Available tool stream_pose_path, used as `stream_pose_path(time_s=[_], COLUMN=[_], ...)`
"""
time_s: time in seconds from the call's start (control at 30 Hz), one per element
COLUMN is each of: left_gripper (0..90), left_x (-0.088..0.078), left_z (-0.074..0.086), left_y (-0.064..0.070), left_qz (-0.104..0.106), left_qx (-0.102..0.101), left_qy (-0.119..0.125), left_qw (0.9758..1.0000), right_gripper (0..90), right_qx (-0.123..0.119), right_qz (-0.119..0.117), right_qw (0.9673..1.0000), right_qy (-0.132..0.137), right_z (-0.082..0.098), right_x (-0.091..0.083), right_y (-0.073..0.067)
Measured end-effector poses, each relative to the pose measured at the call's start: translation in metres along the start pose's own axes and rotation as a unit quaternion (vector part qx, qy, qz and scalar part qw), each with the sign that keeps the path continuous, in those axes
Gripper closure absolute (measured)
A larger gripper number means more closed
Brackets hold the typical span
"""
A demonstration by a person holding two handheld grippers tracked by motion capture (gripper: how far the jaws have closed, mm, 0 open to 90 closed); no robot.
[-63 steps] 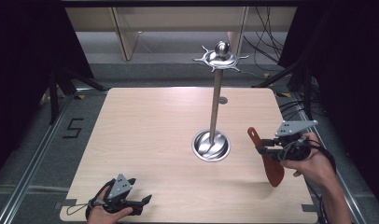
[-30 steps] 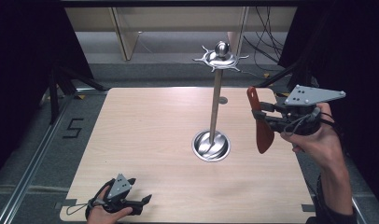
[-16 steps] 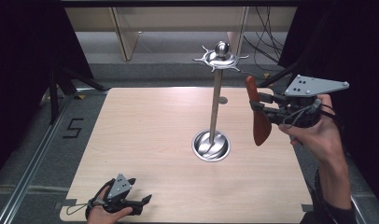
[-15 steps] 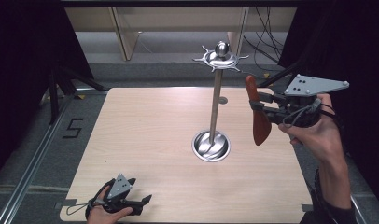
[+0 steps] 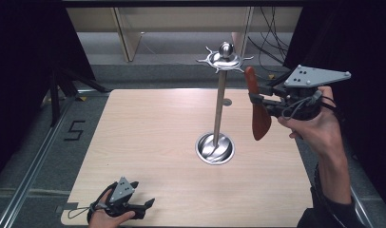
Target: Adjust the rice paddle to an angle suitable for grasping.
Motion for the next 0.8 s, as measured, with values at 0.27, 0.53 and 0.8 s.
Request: stream_pose_path(time_s=[0.27,0.53,0.8], left_gripper=[16.0,16.0,16.0], left_x=[0.0,0.0,-0.001], left_z=[0.0,-0.001,0.002], left_y=[0.0,0.001,-0.001], left_qz=[0.0,0.001,-0.004], left_qx=[0.0,-0.006,-0.001], left_qy=[0.0,0.004,-0.007], left_qw=[1.0,1.0,1.0], right_gripper=[67.0,67.0,67.0], right_qx=[0.007,0.001,0.011], right_qz=[-0.002,0.001,-0.004], right_qw=[1.0,0.9999,0.9998], right_qy=[0.0,-0.01,-0.015], right_z=[-0.002,-0.005,-0.006], right_x=[0.009,0.017,0.027], right_y=[0.003,0.004,0.006])
Point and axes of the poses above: each handheld gripper's, and its own axes: x roughly forward along the jaws, z roughly out of its underside, y roughly to its right, the point moved 9 cm from there along x, roughly forward along the jaws, and after that the axes turned 7 degrees about -z, right-handed, at the moved point
